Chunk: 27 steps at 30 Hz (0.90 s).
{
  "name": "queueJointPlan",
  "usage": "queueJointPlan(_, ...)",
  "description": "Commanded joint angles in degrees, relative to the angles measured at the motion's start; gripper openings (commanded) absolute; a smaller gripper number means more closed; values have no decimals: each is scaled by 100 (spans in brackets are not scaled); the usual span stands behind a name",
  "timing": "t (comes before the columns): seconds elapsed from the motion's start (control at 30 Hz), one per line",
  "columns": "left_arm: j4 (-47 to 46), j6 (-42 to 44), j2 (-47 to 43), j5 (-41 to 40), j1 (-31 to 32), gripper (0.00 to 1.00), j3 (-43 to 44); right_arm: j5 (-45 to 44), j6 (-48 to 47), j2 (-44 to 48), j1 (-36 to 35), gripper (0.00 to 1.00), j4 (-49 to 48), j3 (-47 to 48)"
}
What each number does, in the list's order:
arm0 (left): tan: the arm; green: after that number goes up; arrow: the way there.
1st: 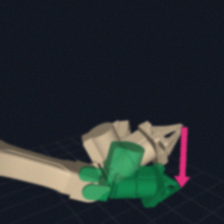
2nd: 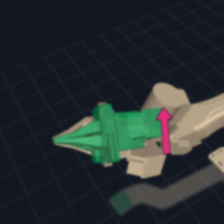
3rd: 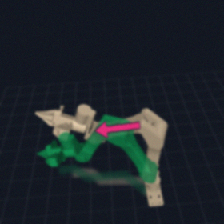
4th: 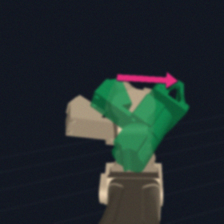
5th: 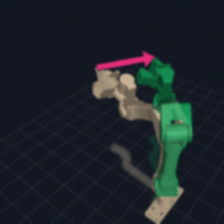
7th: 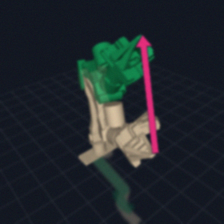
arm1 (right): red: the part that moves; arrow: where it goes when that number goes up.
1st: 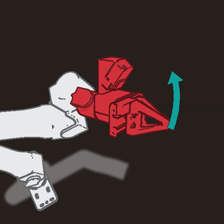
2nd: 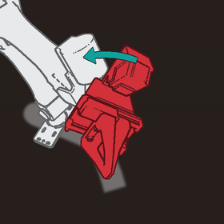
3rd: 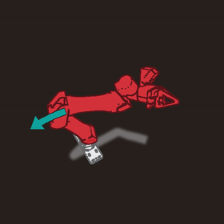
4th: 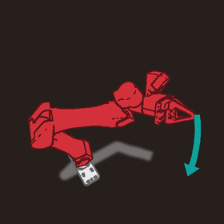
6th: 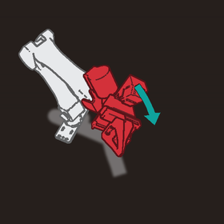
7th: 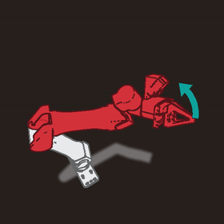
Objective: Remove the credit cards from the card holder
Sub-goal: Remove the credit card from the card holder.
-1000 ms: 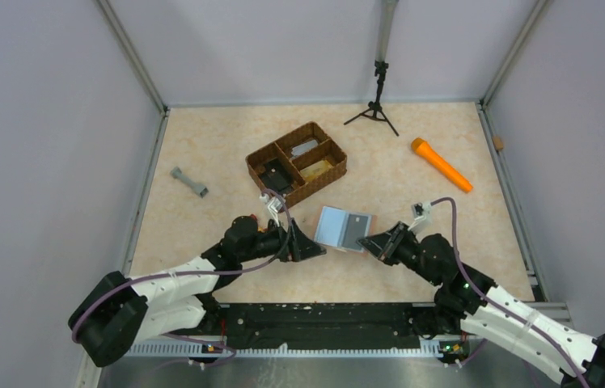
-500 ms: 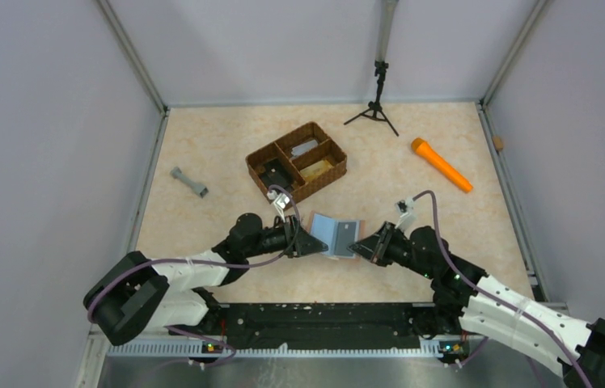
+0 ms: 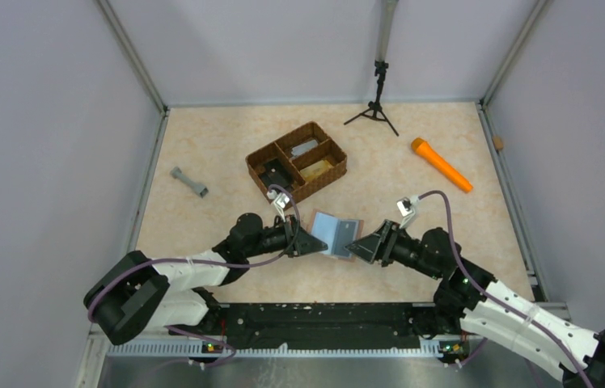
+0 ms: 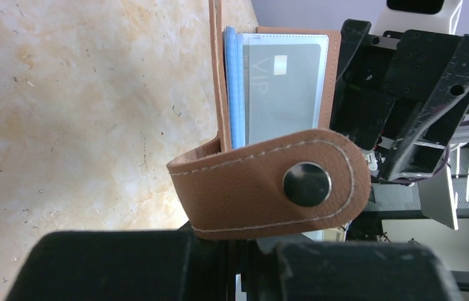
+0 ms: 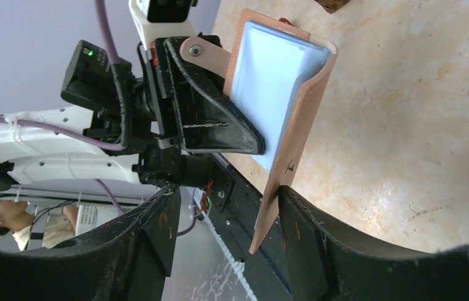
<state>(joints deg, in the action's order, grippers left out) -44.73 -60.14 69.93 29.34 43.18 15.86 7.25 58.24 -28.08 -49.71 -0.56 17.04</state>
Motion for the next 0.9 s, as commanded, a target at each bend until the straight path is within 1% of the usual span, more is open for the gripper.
queueJointPlan(0.0,-451,-33,-64,-84,15,0,103,-71,40,267,15,60,9,101)
queueJointPlan(0.07,-463,-49,-87,-95,15,0,92,-139,38,356,17,58,263,117)
queueJointPlan(0.1,-478,-57,-104,-88,15,0,81,-174,32,385,17,55,368,129)
queueJointPlan(0.17,-508,-84,-129,-72,15,0,72,-212,26,415,12,43,492,140)
queueJointPlan(0.2,-514,-86,-128,-64,15,0,75,-202,29,411,14,39,510,137)
queueJointPlan(0.3,-615,-126,-116,-4,15,0,60,-180,52,400,14,33,515,131)
queueJointPlan(0.37,-679,-147,-99,49,15,0,49,-171,53,398,14,25,510,133)
queueJointPlan(0.43,-685,-156,-82,63,15,0,49,-177,63,399,11,19,490,125)
queueJointPlan(0.5,-692,-156,-78,74,15,0,50,-175,59,400,13,17,484,117)
queueJointPlan(0.67,-701,-169,-77,100,15,0,50,-162,67,388,15,9,451,89)
queueJointPlan(0.87,-703,-165,8,154,22,0,92,-114,72,381,18,9,316,60)
